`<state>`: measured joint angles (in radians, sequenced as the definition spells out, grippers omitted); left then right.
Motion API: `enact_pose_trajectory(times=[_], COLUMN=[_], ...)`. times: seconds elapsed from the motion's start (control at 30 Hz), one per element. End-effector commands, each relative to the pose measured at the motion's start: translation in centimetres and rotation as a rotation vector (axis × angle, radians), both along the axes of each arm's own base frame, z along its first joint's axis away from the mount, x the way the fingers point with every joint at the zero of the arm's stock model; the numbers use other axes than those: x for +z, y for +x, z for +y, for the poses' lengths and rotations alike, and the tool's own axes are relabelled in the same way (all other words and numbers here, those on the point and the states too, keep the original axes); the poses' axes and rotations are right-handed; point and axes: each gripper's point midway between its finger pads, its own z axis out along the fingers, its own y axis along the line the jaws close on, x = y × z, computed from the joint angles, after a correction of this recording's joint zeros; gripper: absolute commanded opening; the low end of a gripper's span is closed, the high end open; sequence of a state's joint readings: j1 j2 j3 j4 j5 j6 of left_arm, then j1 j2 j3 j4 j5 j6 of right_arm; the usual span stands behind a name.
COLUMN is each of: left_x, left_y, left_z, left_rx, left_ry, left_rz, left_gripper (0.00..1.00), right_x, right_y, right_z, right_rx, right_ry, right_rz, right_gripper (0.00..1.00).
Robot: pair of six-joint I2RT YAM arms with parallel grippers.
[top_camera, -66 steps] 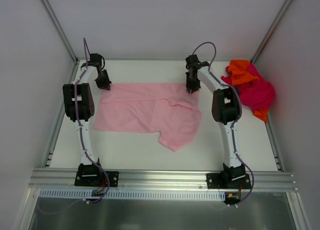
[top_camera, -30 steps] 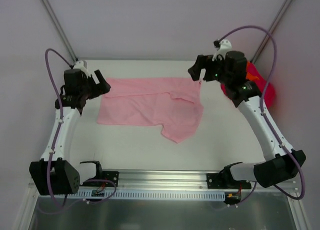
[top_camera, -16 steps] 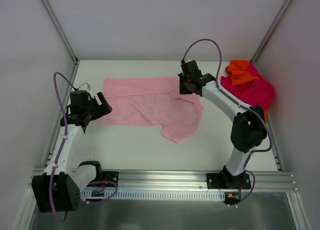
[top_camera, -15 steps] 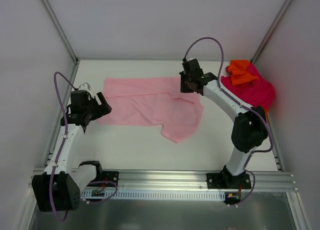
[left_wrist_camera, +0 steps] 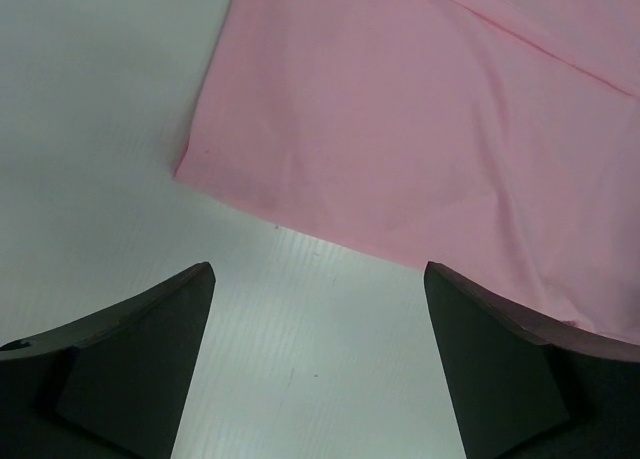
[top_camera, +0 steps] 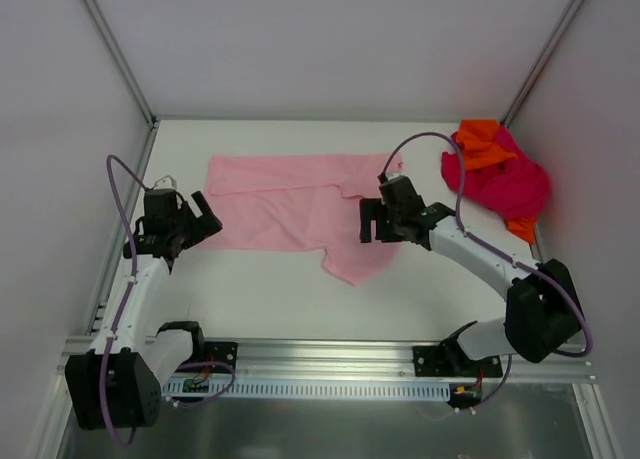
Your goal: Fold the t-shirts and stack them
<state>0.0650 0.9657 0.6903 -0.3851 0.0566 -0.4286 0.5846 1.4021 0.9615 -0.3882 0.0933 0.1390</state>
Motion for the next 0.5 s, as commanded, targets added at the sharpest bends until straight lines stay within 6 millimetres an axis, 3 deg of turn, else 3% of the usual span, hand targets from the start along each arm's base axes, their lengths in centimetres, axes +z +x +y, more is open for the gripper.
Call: enact_pose_trajectory(times=[0.0,0.1,0.17,0.33,0.47], left_x=[0.8,0.8,-0.3,-2.4,-2.9], left_y=[0.5,0.5,0.1,0.2,1.5], left_z=[0.5,0.1,0.3,2.3,3.1], left_rx=[0.039,0.027,0.048,0.168,0.233], left_ry=[0.0,-0.027,-0.044,-0.107,-0.153], left_rz=[-0.02,-0.015,0.006,0.051,0.046], left_gripper=[0.9,0.91,0.91,0.84,0.82], right_x=[2.0,1.1,0.1,-2.5,-4.1], right_y=[1.4,0.1,-1.1,-3.4,-5.1], right_z=[1.1,0.3,-0.4,-1.2,-2.0], right_rx=[-0.041,-0.123,-0.164,-0.21,-0.266], right_ry=[0.096,0.082,0.075,0.059,0.043], right_rz=[-0.083,-0.016,0.016,0.079,0.119], right_gripper=[0.9,0.92,0.92,0.93,0.93])
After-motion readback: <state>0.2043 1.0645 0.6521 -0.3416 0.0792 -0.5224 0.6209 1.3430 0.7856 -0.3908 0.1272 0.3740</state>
